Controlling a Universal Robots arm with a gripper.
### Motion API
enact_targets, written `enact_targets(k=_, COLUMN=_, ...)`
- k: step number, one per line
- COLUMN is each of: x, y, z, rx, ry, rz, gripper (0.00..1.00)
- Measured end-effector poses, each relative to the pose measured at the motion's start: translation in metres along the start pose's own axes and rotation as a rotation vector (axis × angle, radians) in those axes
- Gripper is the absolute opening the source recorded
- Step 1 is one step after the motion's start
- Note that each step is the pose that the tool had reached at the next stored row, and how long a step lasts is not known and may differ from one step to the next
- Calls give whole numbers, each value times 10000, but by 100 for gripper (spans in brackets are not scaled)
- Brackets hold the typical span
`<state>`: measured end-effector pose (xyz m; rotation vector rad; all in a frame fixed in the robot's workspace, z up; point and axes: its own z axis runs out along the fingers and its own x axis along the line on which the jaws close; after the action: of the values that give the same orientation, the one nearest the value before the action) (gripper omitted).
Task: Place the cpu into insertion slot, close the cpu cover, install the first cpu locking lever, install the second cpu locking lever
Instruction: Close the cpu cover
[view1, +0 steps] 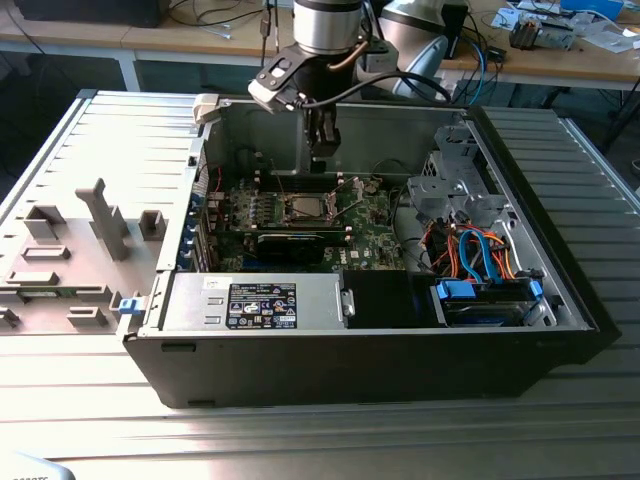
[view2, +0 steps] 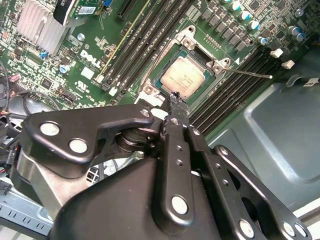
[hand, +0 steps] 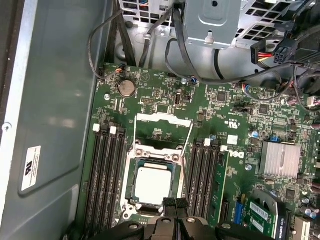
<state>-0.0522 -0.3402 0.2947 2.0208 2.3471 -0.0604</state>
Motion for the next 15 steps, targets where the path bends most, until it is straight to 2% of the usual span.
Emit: enact_targets(k=15, x=-32, y=32, z=2, rx=1, ry=0, rz=0, gripper=11)
